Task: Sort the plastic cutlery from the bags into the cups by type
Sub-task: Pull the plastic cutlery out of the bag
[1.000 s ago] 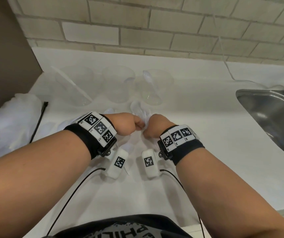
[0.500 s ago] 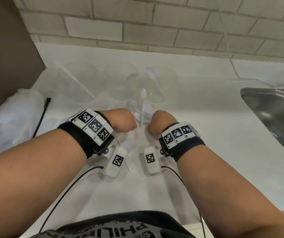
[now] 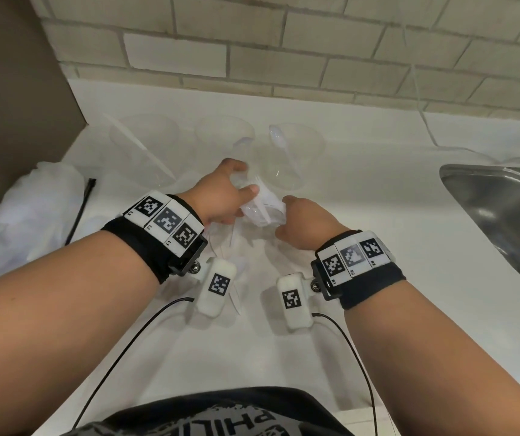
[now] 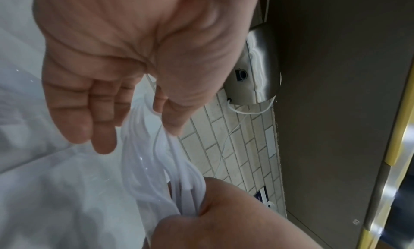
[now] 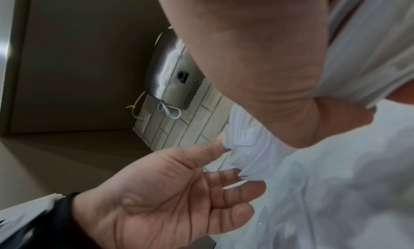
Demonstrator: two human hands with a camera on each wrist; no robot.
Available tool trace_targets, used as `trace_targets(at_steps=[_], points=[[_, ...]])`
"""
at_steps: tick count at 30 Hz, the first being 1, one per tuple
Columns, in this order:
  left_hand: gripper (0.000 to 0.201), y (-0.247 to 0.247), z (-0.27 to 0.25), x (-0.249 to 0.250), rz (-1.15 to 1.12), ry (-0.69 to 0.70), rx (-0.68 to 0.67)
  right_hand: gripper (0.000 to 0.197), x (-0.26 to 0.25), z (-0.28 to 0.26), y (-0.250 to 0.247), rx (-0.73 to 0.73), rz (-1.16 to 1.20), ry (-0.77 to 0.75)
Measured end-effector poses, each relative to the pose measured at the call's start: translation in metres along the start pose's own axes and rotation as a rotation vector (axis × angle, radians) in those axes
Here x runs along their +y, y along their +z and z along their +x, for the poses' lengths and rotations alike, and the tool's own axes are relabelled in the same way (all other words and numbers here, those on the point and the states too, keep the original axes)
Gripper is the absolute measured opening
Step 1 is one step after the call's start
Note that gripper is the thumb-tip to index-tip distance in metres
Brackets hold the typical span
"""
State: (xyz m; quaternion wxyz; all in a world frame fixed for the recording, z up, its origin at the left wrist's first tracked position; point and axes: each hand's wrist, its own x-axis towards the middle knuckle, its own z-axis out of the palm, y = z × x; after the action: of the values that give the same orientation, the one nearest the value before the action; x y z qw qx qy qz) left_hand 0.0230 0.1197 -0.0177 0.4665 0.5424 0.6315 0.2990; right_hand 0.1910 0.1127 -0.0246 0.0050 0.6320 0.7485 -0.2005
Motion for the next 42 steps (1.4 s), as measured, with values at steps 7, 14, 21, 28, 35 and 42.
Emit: trace_targets(at_steps=[7, 14, 21, 28, 35, 42], points=[[0.054, -0.008, -0.006, -0.007, -0.241, -0.032, 0.153, 0.025, -0.007, 0.002, 0.000, 0.014, 0.077, 0.022], [0.038, -0.009, -0.015, -0.009, -0.291, 0.009, 0.129, 0.026, -0.023, 0.010, -0.020, 0.095, 0.904, 0.057], [0.021, -0.006, -0.019, -0.005, -0.332, 0.144, 0.080, 0.022, -0.046, 0.017, -0.028, 0.077, 1.216, -0.127], [0.048, -0.008, -0.016, -0.010, -0.495, -0.121, 0.065, 0.025, -0.064, 0.026, -0.043, 0.343, 1.386, -0.184], [0.082, -0.033, -0.017, -0.012, -0.877, -0.409, -0.368, 0.019, -0.093, 0.027, -0.059, 0.376, 1.438, -0.397], [0.050, -0.036, -0.008, -0.010, -1.113, -0.405, -0.121, 0.009, -0.108, 0.022, -0.063, 0.369, 1.501, -0.513]])
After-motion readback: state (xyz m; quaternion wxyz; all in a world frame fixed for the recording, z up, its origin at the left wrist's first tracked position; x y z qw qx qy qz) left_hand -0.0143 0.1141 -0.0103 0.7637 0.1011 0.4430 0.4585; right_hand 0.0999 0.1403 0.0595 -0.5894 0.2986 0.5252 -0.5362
